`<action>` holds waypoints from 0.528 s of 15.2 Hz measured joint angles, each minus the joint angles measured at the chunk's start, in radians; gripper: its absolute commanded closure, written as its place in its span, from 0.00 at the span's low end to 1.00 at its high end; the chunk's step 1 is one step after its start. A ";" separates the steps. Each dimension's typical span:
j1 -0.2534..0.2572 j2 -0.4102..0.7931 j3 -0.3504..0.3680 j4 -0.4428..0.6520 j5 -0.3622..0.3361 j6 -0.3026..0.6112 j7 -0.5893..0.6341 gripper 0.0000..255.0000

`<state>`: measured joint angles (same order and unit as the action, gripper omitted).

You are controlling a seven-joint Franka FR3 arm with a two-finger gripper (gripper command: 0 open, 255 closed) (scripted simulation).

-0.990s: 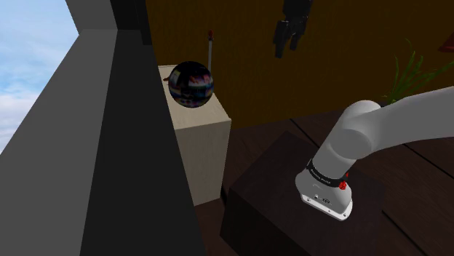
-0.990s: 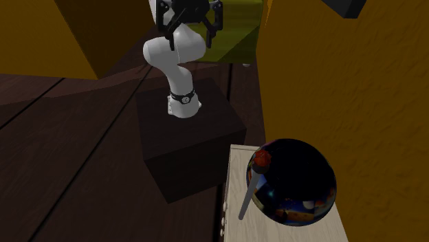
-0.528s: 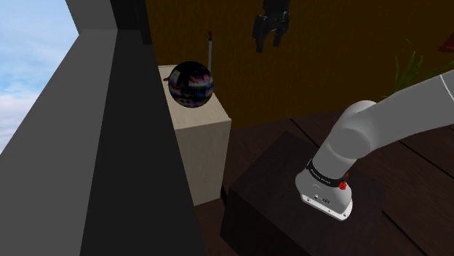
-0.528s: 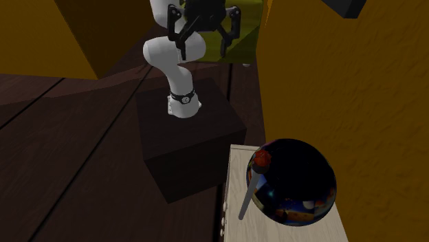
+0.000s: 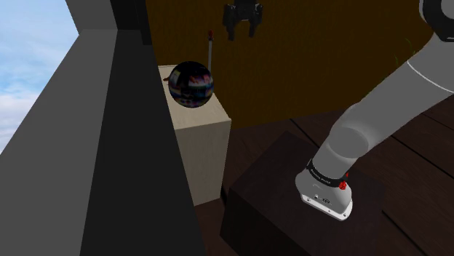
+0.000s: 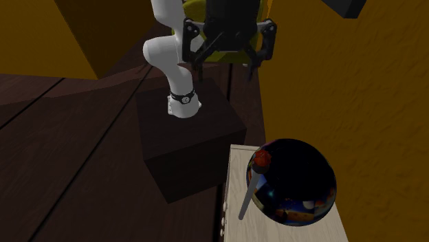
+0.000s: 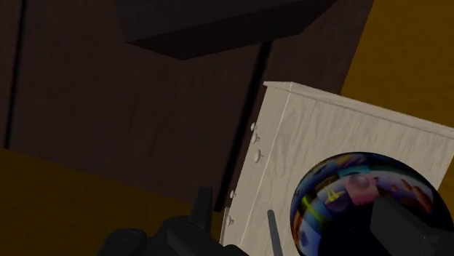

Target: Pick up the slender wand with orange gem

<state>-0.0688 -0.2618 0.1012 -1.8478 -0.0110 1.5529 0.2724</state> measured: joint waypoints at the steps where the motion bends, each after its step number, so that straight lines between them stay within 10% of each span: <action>1: -0.002 0.040 0.003 0.042 0.001 -0.001 0.019 0.00; 8: -0.014 0.326 0.004 0.381 -0.003 -0.050 0.127 0.00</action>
<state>-0.0823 0.0646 0.1051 -1.4673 -0.0137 1.5032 0.3999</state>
